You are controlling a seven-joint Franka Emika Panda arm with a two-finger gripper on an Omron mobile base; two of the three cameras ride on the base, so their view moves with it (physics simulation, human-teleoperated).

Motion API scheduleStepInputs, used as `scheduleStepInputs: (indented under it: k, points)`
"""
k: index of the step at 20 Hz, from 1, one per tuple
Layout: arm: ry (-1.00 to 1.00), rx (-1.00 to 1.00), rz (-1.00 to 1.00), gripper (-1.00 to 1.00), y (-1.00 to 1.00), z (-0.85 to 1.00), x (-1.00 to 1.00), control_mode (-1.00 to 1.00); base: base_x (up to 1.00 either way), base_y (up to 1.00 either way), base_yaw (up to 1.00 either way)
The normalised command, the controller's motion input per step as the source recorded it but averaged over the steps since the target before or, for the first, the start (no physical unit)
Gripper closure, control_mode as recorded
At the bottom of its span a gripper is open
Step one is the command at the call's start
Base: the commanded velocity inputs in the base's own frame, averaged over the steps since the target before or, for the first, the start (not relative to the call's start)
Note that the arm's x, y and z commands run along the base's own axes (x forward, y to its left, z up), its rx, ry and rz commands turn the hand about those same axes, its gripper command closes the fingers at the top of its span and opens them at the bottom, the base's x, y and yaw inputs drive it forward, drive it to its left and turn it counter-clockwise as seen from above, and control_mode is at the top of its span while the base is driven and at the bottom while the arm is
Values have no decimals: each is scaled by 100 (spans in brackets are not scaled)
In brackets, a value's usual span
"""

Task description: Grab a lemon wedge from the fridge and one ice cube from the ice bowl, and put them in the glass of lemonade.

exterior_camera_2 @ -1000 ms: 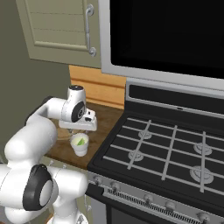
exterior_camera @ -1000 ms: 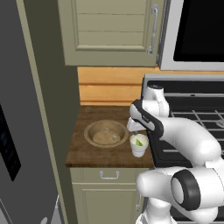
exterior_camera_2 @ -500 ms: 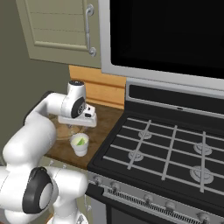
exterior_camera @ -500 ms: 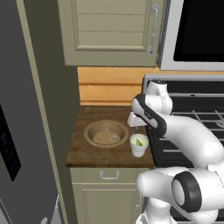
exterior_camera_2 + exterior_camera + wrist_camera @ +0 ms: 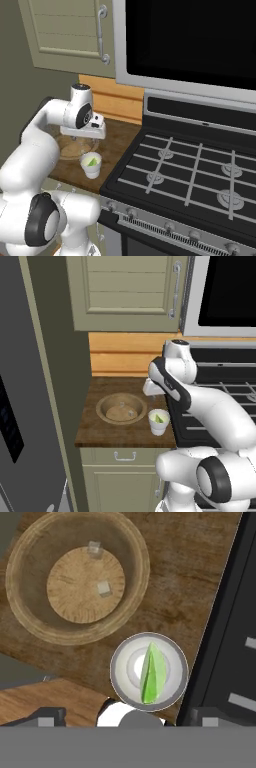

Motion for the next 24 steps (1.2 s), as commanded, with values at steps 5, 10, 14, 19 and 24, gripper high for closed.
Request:
scheduleStepInputs:
  k: [5,10,14,19,24]
  points:
    - [-7,0,0,-100,17,21,-19,-100,0,0,0]
    - [-1,0,0,-100,37,20,11,-100,0,0,0]
    - [0,1,0,-100,33,6,44,-100,0,0,0]
    - [6,-4,0,-100,38,-29,38,-100,0,0,0]
    - [26,-21,6,-100,48,-77,81,-100,0,0,0]
